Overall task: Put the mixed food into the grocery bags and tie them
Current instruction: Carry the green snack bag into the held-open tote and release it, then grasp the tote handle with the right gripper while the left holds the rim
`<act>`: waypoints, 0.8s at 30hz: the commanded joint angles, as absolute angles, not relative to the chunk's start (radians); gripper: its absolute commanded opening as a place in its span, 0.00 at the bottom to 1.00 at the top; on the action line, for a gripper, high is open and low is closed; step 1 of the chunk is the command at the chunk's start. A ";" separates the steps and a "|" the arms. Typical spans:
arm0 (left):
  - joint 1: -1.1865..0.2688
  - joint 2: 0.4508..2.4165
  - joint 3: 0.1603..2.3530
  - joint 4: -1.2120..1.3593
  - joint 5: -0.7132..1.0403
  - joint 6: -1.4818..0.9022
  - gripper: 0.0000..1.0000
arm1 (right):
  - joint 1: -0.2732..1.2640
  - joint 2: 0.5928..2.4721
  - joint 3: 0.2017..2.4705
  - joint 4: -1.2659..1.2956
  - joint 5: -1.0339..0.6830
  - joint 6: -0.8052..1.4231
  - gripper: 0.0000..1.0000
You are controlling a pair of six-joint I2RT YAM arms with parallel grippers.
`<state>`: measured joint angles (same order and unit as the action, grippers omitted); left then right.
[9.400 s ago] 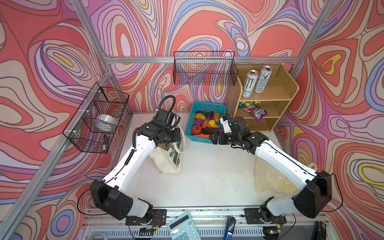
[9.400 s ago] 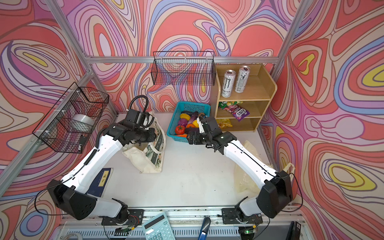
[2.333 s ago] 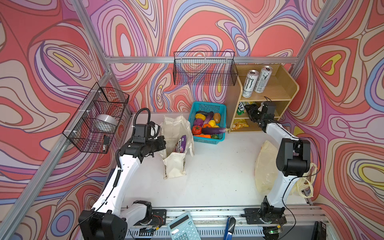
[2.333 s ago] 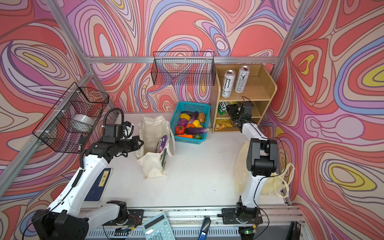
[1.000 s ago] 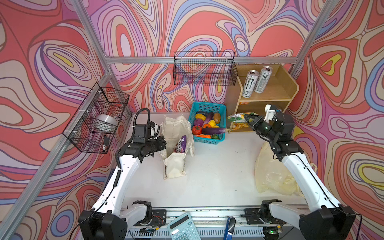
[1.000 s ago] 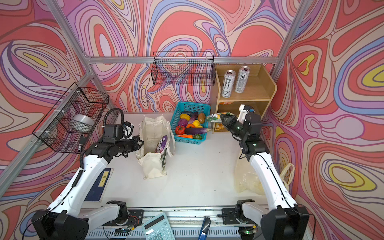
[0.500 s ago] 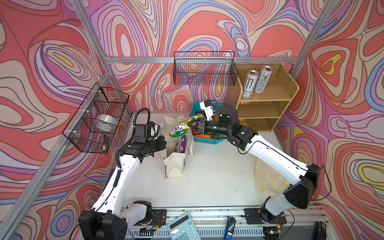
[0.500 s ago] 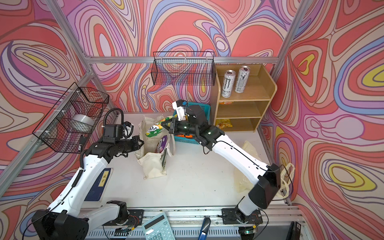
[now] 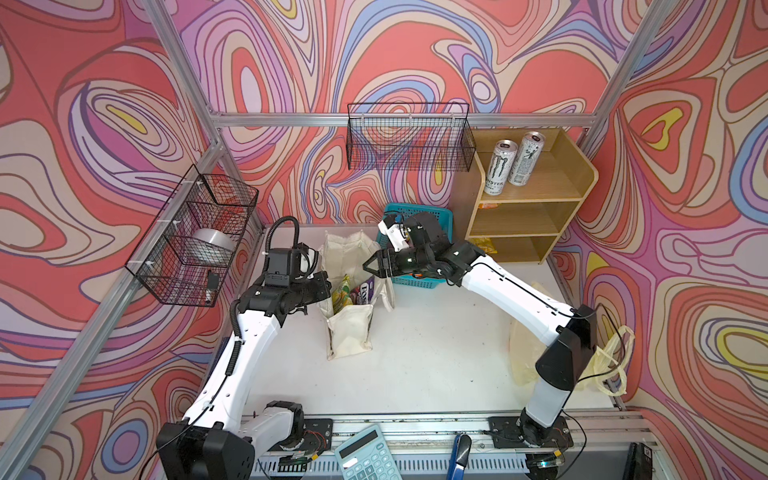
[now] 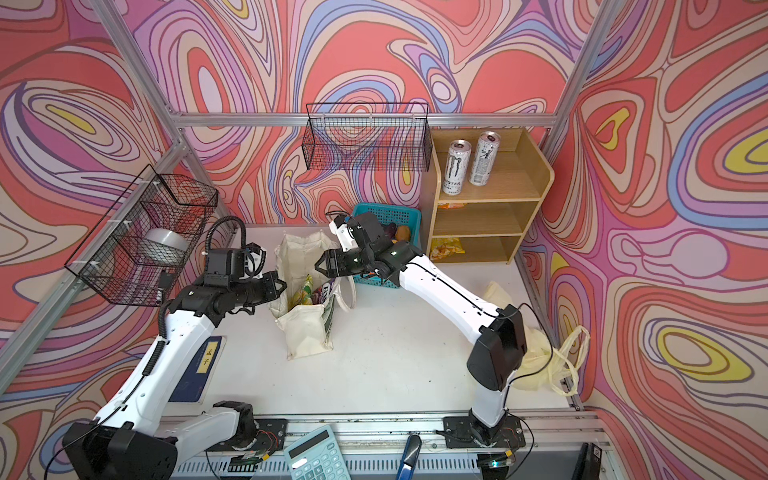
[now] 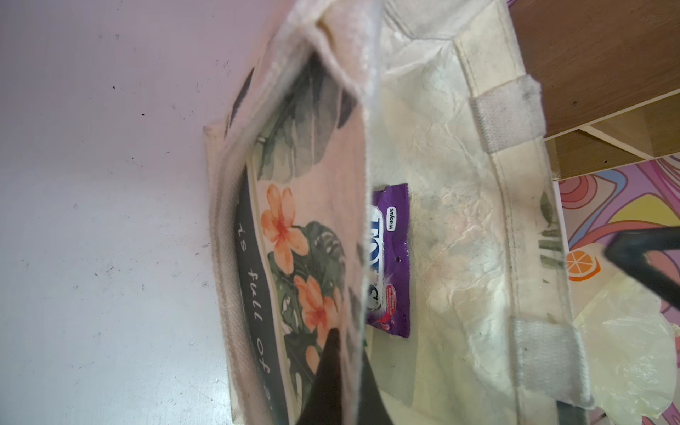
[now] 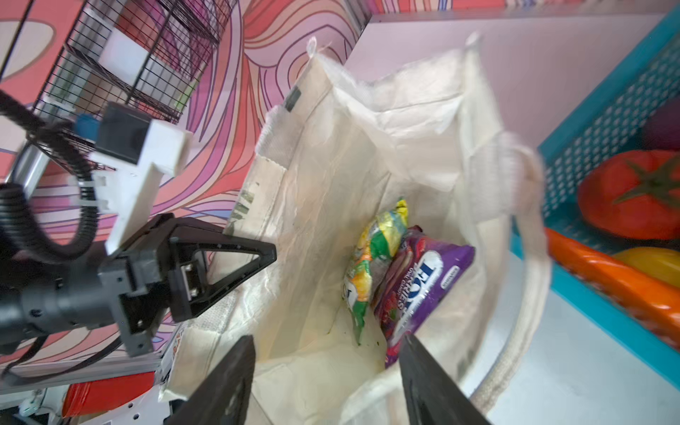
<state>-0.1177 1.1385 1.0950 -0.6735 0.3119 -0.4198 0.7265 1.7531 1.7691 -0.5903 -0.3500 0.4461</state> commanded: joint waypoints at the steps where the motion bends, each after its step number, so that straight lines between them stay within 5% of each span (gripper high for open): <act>1: -0.116 1.113 1.107 -0.680 0.306 -0.417 0.00 | 0.703 1.656 1.732 -0.615 -0.187 0.419 0.65; 4: -0.115 1.115 1.110 -0.681 0.289 -0.412 0.00 | 0.700 1.660 1.683 -0.632 -0.087 0.421 0.73; 13: -0.112 1.169 1.202 -0.724 0.196 -0.333 0.00 | 0.699 1.874 1.753 -0.572 -0.218 0.465 0.72; 15: -0.107 1.185 1.229 -0.741 0.176 -0.307 0.00 | 0.699 1.921 1.791 -0.561 -0.252 0.473 0.59; 19: -0.045 1.215 1.290 -0.764 0.135 -0.270 0.00 | 0.707 1.989 1.840 -0.511 -0.335 0.524 0.00; 24: 0.083 1.280 1.408 -0.792 0.133 -0.255 0.00 | 0.758 2.058 1.920 -0.438 -0.357 0.596 0.00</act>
